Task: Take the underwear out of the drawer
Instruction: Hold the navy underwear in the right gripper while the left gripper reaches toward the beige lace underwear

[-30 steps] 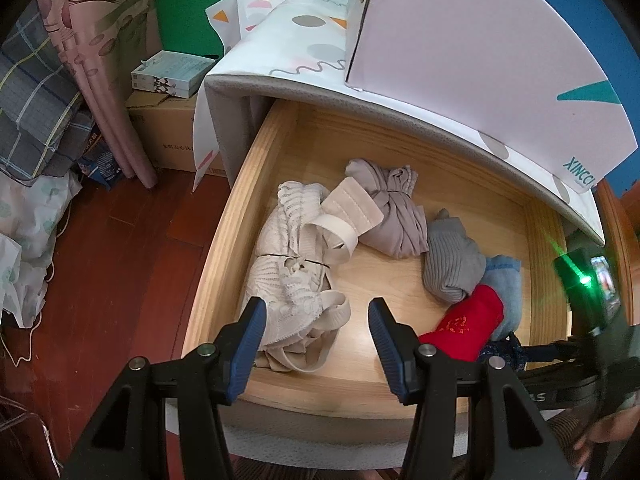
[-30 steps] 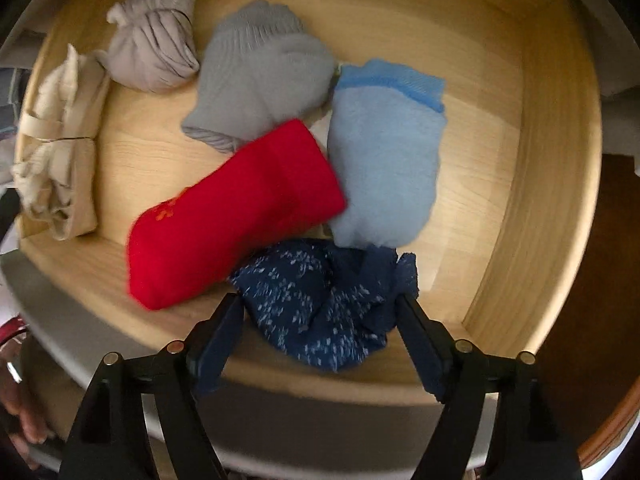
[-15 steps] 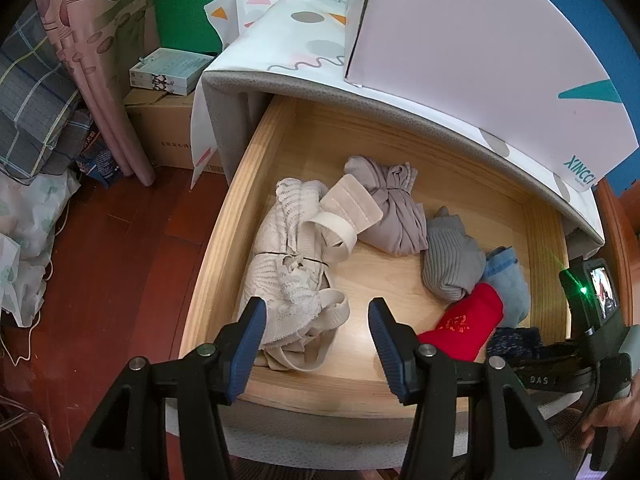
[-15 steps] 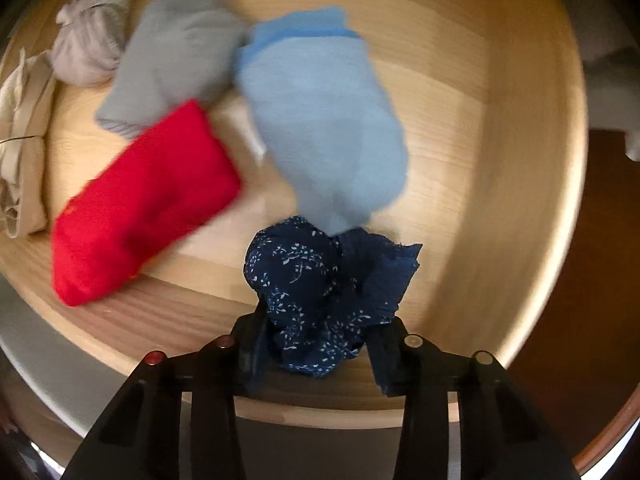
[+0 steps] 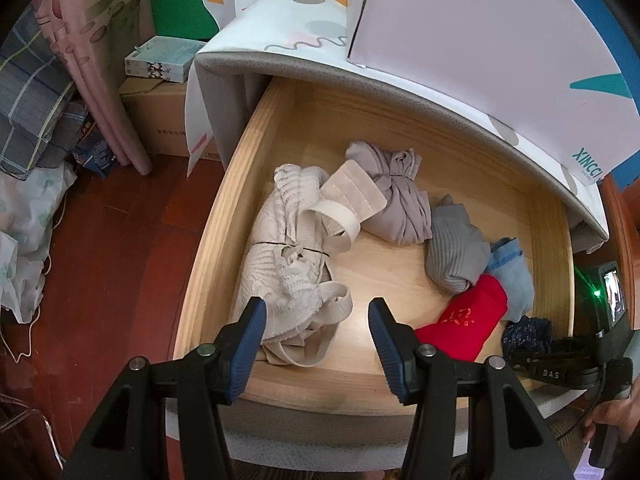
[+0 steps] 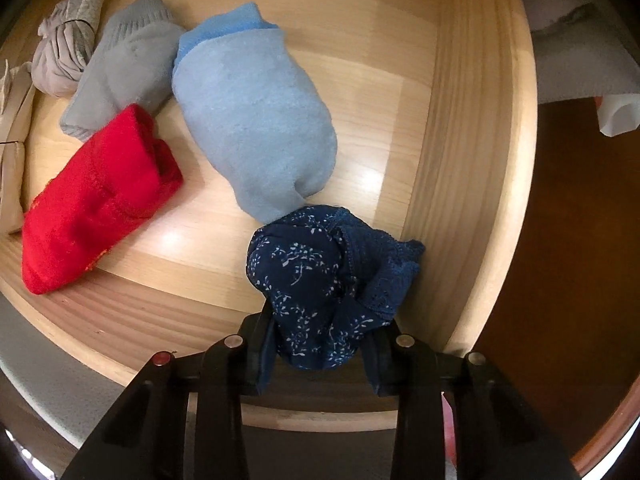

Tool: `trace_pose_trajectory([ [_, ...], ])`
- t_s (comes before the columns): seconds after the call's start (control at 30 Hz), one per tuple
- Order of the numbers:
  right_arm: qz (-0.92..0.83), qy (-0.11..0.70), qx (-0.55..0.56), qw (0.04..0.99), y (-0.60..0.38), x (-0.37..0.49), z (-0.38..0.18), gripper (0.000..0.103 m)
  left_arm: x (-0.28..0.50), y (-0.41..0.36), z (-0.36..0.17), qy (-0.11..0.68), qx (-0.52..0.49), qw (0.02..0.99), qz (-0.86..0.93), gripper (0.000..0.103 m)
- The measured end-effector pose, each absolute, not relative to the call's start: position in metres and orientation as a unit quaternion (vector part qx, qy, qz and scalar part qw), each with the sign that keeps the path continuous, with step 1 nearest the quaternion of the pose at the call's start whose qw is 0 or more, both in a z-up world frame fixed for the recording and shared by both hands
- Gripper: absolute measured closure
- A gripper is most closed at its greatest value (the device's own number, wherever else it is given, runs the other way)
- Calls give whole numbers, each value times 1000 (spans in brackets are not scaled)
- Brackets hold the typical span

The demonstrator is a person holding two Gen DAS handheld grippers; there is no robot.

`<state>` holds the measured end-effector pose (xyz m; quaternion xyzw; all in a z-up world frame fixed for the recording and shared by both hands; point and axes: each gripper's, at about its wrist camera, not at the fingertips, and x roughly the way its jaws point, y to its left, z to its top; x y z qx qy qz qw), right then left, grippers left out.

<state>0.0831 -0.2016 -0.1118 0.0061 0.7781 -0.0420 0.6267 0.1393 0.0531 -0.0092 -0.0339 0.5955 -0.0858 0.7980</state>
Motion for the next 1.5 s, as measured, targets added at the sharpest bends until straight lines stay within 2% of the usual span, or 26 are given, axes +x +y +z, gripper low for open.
trace_pose_trajectory([
  [0.57, -36, 773, 7, 633, -221, 95, -92, 71, 161, 44, -10, 615, 28, 784, -81, 49],
  [1.07, -31, 773, 8, 634, -218, 100, -90, 70, 184, 26, -46, 653, 57, 754, -48, 48],
  [1.27, -31, 773, 8, 634, -217, 101, -89, 70, 190, 14, -57, 665, 88, 741, -32, 38],
  [1.5, -30, 773, 9, 634, -216, 102, -90, 69, 192, -5, -63, 673, 117, 730, -27, 34],
])
